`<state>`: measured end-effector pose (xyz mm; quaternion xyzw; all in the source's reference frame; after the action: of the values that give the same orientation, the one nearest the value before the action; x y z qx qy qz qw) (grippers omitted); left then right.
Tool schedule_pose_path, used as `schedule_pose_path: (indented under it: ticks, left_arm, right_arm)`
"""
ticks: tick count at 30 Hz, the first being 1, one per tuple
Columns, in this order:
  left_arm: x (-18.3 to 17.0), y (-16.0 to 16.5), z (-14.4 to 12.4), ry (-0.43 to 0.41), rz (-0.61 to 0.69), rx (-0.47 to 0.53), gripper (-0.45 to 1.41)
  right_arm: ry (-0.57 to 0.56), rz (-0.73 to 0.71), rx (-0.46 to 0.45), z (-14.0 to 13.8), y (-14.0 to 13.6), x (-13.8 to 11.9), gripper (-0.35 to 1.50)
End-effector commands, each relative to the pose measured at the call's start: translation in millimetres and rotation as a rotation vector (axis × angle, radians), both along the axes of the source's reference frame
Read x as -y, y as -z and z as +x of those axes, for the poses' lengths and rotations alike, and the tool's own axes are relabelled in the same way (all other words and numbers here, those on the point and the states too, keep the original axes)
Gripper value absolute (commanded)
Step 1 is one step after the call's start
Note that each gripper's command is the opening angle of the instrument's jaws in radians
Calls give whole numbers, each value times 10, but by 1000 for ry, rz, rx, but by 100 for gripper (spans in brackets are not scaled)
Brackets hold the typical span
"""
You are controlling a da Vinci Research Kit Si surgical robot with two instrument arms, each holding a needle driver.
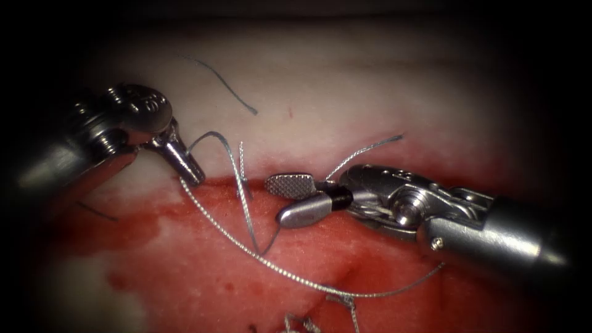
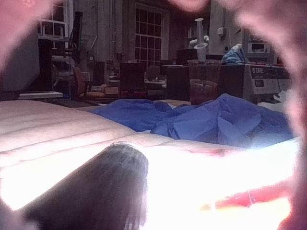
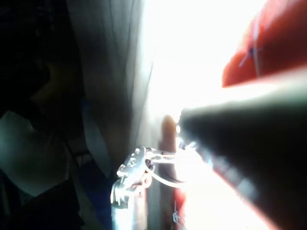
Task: Wound Closure
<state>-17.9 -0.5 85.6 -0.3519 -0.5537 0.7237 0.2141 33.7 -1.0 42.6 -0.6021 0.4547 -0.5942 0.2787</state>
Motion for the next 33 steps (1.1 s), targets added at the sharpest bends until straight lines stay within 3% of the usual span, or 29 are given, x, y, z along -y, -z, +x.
schedule_pose_path:
  ticks: [1,26,28,33]
  left_arm:
    - [-14,9,-1,6,-8,3,-45]
    - [-14,10,-1,3,-6,8,-45]
    - [-14,11,-1,3,-2,4,-45]
    - [-11,15,-15,29,-82,53,-45]
  right_arm:
    - [-5,-7,-6,9,8,-11,108]
    - [-25,-21,6,9,6,-9,111]
    - [-34,-21,13,10,6,-9,103]
    - [-68,-21,36,25,5,-10,108]
